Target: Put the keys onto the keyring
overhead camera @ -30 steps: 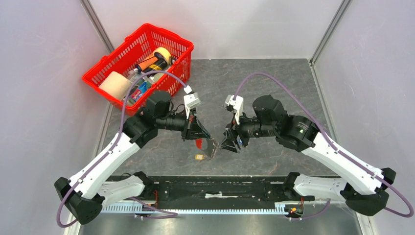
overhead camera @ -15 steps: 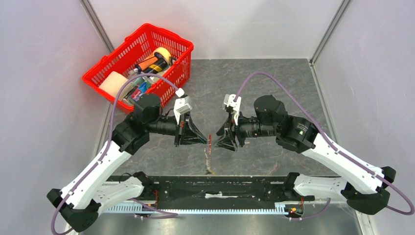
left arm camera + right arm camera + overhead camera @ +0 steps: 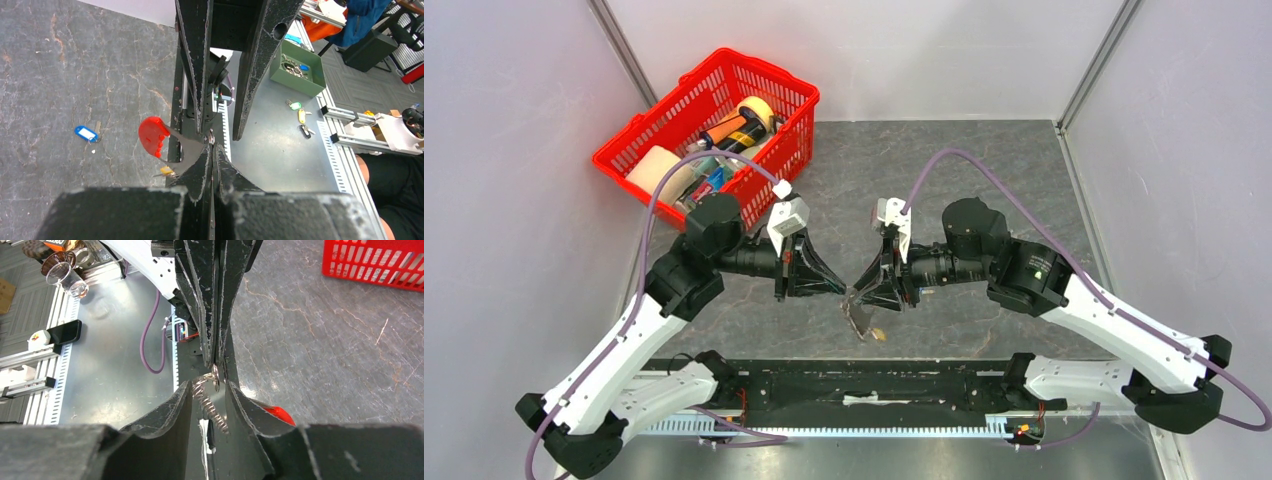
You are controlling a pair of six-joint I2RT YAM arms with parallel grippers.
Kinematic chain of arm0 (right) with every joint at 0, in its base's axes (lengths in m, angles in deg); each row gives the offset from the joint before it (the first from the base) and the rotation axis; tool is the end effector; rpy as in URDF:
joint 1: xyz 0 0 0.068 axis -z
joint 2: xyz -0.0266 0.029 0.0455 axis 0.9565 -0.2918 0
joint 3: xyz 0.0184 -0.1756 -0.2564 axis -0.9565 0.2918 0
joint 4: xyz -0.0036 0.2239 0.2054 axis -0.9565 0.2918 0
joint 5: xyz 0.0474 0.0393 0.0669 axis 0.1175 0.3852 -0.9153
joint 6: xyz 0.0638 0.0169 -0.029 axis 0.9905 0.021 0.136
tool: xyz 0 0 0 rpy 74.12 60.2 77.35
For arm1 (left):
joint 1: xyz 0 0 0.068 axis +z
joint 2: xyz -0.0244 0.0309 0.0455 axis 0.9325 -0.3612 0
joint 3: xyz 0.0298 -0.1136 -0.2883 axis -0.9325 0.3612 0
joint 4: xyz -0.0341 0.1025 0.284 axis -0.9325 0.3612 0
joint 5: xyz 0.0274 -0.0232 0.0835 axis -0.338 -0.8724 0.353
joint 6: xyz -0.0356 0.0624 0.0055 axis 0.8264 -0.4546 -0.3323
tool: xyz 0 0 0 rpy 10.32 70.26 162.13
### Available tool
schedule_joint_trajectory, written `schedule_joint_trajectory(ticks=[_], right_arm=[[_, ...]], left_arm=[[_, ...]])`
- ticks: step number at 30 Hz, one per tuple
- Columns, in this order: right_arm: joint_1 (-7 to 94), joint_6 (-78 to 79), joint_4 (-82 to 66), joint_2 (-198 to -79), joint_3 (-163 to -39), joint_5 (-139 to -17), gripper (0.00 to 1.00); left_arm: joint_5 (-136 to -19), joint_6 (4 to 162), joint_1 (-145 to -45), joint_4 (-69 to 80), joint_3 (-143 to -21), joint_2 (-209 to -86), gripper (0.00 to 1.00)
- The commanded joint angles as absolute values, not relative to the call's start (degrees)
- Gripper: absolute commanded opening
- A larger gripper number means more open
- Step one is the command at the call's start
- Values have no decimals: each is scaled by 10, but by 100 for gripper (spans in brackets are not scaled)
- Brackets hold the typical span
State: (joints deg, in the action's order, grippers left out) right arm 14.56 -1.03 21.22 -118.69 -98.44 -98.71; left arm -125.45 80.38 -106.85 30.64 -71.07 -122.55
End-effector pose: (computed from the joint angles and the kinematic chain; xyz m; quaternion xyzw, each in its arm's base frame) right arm 0.1141 0.2403 0.4597 -0.4798 0.6353 0.4705 0.3805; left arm 0.1323 -0.1664 0.4368 0.4591 0.5922 -0.5564 0.3591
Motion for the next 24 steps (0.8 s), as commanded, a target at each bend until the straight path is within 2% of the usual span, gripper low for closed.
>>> schedule_joint_trajectory(ticks=[1,9,15,18,21,24], right_arm=[[137,-6,181,-1192,-1005,-990,37],[129,-6,169,-1185,-1003,-972,23],[123,-3,155,-1180,-999,-973,21],[120,-5,155,-1180,-999,-972,14],[118,-6,155,-1179,-1000,-972,0],[116,-8,155,-1172,-996,-971,0]], left_arm=[[-1278,828,-1071,266,-723,-1212,2],[-1286,835,-1071,258,-723,-1209,2],[-1288,837,-1071,257,-721,-1209,2],[-1288,837,-1071,257,-720,-1208,2],[-1285,836,-1071,256,-721,-1206,2],[-1284,837,-1071,256,-723,-1204,2]])
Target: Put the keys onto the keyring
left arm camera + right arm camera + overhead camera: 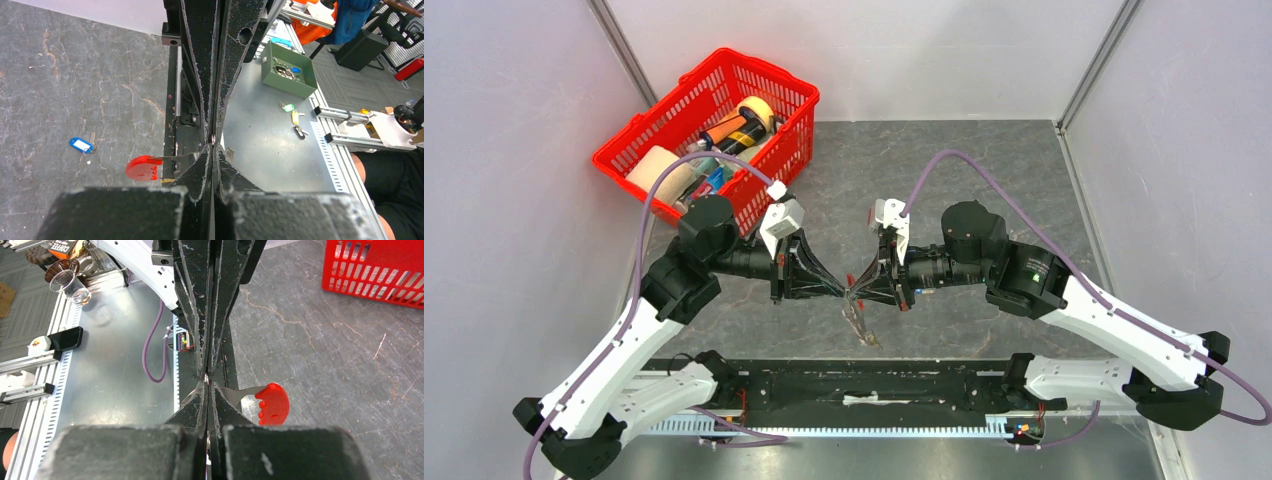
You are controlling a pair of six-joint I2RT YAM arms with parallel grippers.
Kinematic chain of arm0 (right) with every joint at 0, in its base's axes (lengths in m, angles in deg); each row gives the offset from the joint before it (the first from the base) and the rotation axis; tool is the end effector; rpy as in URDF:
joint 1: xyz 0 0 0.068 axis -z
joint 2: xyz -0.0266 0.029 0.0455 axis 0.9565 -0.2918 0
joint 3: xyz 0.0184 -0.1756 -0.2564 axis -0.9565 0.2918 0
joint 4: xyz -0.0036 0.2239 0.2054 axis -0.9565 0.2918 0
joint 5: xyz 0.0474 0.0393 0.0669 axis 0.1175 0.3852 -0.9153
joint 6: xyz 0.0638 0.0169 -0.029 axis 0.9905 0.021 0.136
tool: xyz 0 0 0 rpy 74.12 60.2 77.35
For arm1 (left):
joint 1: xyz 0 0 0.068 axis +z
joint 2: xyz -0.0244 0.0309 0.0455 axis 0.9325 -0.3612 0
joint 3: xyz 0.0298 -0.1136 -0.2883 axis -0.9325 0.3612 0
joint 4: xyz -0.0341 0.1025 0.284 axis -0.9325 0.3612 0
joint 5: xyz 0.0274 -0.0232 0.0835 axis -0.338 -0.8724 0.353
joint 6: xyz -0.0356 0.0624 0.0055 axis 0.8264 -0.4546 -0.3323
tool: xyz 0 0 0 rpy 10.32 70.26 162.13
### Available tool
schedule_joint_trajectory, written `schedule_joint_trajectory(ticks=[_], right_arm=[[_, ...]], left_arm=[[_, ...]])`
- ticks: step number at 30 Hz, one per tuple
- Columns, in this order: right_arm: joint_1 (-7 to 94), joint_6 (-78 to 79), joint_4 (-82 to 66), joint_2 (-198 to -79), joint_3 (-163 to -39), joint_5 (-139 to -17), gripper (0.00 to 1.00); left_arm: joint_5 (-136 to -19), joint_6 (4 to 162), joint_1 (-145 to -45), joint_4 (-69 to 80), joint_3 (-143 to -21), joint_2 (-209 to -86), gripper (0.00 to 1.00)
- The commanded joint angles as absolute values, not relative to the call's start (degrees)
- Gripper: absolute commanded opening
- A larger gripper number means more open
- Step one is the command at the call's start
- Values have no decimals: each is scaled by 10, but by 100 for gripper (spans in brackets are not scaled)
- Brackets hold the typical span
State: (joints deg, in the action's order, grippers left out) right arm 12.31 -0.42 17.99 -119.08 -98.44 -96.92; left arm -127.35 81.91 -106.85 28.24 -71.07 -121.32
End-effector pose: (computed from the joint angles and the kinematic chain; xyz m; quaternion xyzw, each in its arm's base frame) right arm 0.1086 0.2484 0.4646 -0.4797 0.6202 0.4786 0.3952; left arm 0.1255 -0.1624 0.4455 0.4657 0.5701 -0.5693 0.3660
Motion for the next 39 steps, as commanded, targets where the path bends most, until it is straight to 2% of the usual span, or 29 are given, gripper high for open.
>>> schedule_joint_trajectory(ticks=[1,5,11,22,24,31,39], right_arm=[[115,-8,154,-1169,-995,-971,0],[113,-2,147,-1155,-987,-966,0],[112,27,136,-1135,-980,-937,0],[107,61,126,-1142,-982,-913,0],[105,62,131,-1146,-988,-908,0],[104,63,168,-1149,-1000,-874,0],[104,70,208,-1165,-1030,-873,0]], left_arm=[[-1283,837,-1071,257,-723,-1203,2],[-1260,841,-1071,251,-722,-1193,2],[-1210,854,-1071,223,-705,-1164,8],[-1204,910,-1071,149,-679,-1162,12],[-1204,917,-1071,140,-676,-1165,15],[-1212,932,-1071,123,-669,-1170,35],[-1250,951,-1071,100,-663,-1185,45]])
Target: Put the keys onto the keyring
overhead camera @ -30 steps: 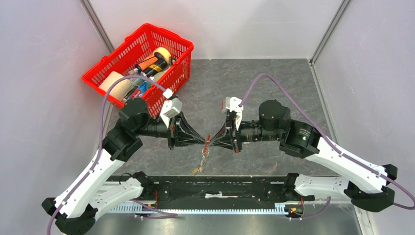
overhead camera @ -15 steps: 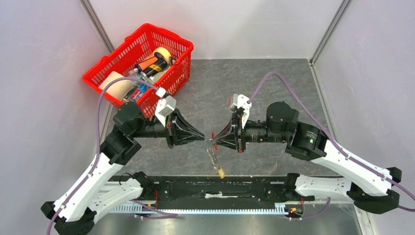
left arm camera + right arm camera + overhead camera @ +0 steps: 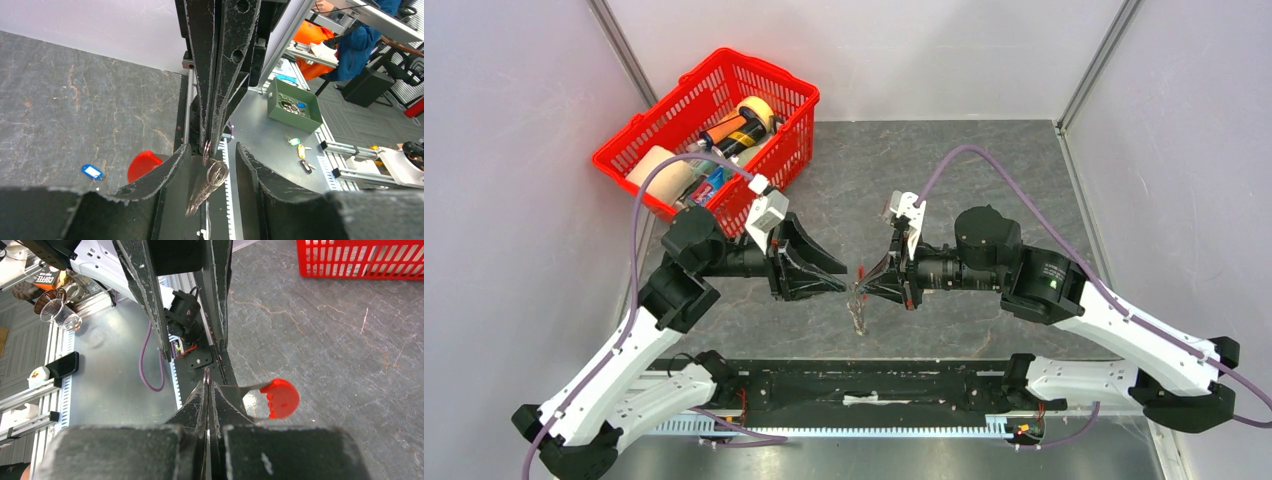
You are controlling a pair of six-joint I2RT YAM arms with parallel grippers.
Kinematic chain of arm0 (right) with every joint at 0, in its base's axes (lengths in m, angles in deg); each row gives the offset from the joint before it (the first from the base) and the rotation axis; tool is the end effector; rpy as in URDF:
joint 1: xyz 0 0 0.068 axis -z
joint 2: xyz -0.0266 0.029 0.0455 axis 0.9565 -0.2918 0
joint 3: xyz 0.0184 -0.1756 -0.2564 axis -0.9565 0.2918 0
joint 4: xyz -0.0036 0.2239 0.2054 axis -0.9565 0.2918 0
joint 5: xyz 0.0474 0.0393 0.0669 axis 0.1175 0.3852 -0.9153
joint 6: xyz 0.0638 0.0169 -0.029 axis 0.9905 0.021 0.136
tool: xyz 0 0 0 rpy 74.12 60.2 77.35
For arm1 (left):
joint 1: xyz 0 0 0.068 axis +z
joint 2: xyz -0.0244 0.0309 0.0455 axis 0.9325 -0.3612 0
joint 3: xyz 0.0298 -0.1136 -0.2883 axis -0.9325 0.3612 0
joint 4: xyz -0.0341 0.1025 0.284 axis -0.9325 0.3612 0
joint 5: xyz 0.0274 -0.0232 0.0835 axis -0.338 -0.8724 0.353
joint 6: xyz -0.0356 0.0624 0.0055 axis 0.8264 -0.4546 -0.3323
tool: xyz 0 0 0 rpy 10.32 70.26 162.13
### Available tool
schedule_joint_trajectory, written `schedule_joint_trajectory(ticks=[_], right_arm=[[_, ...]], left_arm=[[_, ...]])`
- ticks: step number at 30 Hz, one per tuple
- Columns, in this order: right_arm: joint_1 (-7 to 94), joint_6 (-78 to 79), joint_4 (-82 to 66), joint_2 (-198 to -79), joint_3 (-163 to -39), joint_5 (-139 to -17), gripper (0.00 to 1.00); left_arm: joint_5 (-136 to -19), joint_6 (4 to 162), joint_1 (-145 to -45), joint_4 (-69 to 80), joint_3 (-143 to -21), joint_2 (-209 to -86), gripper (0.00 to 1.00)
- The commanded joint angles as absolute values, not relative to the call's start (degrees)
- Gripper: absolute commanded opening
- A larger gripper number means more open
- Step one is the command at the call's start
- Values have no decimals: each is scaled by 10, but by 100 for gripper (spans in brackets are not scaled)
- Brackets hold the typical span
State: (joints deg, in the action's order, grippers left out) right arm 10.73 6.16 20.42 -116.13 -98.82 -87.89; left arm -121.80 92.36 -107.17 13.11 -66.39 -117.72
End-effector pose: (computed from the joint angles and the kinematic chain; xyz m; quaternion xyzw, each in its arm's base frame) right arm 0.1015 0.2323 0.4735 -0.4134 0.6665 0.4656 0.4100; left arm 0.1217 -0.1566 0.4537 0.4157 0.5489 -0.5861 0.4271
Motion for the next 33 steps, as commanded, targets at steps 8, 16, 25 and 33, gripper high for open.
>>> schedule_joint_trajectory(ticks=[8,16,25,33], right_arm=[[105,76,251,-1184,-1073,-892,0],[105,81,259,-1197,-1085,-896,0],[105,86,250,-1200,-1092,-903,0],[104,88,250,-1201,-1100,-908,0]], left_arm=[[-1266,944,-1073,100,-658,-1196,50],[-1273,942,-1078,94,-658,-1203,46],[-1279,941,-1083,93,-654,-1205,27],[-1278,932,-1083,108,-650,-1204,25]])
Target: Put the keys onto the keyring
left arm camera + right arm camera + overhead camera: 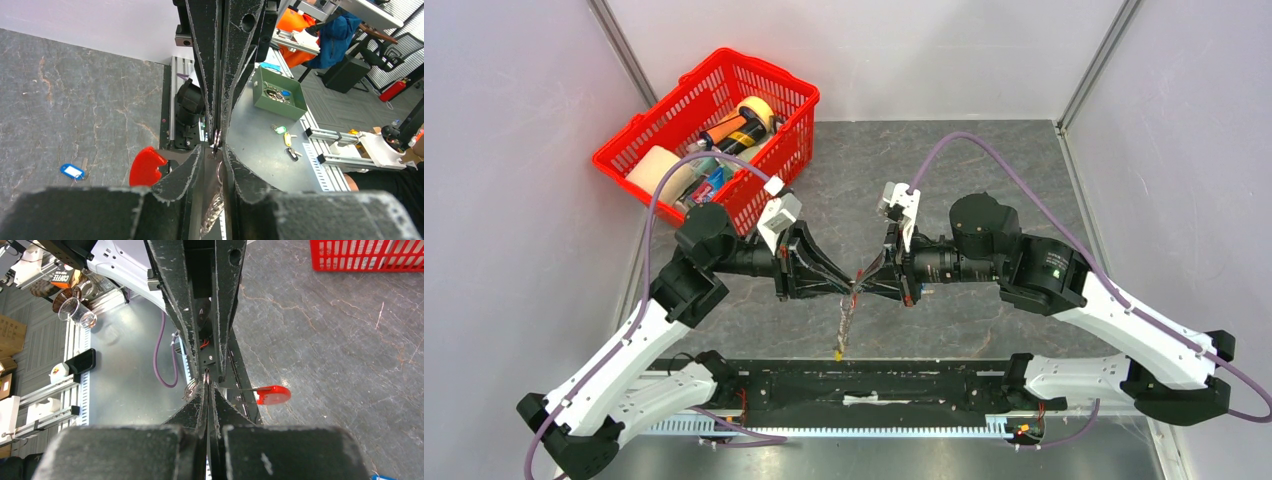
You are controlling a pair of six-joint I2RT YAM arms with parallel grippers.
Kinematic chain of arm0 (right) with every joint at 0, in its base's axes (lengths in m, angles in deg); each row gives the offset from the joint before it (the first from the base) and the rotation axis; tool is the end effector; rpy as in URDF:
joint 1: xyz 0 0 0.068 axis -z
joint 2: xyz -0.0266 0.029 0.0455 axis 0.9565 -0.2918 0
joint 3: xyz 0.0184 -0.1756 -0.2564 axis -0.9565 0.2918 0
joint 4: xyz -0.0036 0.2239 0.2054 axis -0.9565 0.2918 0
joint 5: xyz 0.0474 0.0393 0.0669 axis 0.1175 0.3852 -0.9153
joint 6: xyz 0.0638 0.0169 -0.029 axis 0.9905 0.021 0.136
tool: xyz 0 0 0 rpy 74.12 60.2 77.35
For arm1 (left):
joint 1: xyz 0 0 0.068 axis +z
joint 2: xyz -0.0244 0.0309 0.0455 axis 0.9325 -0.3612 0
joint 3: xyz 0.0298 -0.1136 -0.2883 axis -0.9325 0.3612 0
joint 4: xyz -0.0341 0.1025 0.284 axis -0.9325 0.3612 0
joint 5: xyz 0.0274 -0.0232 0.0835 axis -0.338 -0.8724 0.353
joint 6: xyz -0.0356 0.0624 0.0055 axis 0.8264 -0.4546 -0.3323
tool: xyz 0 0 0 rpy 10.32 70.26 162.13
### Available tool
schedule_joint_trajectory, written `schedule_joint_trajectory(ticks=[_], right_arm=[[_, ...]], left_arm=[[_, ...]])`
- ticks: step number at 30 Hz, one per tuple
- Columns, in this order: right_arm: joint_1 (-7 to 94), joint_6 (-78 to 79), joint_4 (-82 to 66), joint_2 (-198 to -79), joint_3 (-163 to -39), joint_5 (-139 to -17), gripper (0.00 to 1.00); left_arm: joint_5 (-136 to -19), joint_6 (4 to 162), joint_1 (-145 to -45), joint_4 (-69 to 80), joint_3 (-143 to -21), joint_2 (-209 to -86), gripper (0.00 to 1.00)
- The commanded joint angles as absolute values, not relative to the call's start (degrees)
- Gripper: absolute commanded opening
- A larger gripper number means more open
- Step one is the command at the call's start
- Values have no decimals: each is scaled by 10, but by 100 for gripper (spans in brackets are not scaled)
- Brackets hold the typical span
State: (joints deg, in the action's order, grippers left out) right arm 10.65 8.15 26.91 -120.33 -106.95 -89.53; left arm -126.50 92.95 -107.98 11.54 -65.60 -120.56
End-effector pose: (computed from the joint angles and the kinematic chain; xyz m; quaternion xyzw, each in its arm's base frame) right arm 0.1033 0.2399 0.4967 -0.4121 0.6816 0.4716 0.3784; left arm 0.1285 -0.1693 0.4422 0.4372 0.5436 -0.6055 0.3830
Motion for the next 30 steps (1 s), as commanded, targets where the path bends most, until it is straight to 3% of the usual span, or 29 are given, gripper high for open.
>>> schedule_joint_trajectory(ticks=[1,5,10,15,19,30], right_arm=[[104,88,249,-1201,-1100,-909,0],[104,90,249,-1202,-1101,-911,0],[104,92,249,-1199,-1099,-911,0],[104,97,233,-1172,-1077,-911,40],[103,108,197,-1139,-1047,-900,54],[104,121,149,-1113,-1010,-888,55]], left_arm=[[-1279,931,-1083,108,-651,-1204,21],[-1278,931,-1084,108,-655,-1206,3],[-1274,947,-1087,77,-649,-1201,2],[-1260,991,-1092,-3,-621,-1188,2],[-1237,1034,-1096,-72,-593,-1174,2],[-1181,1118,-1103,-208,-545,-1145,2]])
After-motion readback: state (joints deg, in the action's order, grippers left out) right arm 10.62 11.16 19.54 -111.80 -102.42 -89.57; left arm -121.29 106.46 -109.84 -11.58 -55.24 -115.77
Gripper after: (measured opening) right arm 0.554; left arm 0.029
